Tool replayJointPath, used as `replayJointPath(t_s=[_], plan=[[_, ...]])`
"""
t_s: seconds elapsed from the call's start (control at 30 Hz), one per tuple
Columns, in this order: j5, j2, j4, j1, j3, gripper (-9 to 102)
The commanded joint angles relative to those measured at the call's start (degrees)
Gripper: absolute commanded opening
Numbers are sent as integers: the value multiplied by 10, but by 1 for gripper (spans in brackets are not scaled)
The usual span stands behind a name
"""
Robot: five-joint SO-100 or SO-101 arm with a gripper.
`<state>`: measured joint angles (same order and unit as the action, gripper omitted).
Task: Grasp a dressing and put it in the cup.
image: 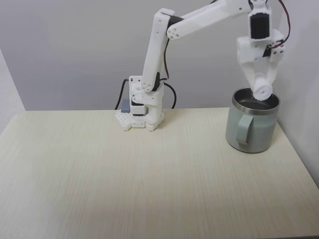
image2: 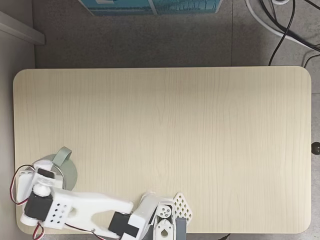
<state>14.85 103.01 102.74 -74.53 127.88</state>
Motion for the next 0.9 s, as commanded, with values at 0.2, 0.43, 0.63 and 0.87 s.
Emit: replayJointPath(t_s=[0.2, 0.43, 0.63, 0.87], plan=[[9, -18, 19, -12, 22, 18], [10, -47, 19, -13, -3, 20], [8, -85, 18, -18, -18, 20], [12, -79, 16, -17, -13, 20]])
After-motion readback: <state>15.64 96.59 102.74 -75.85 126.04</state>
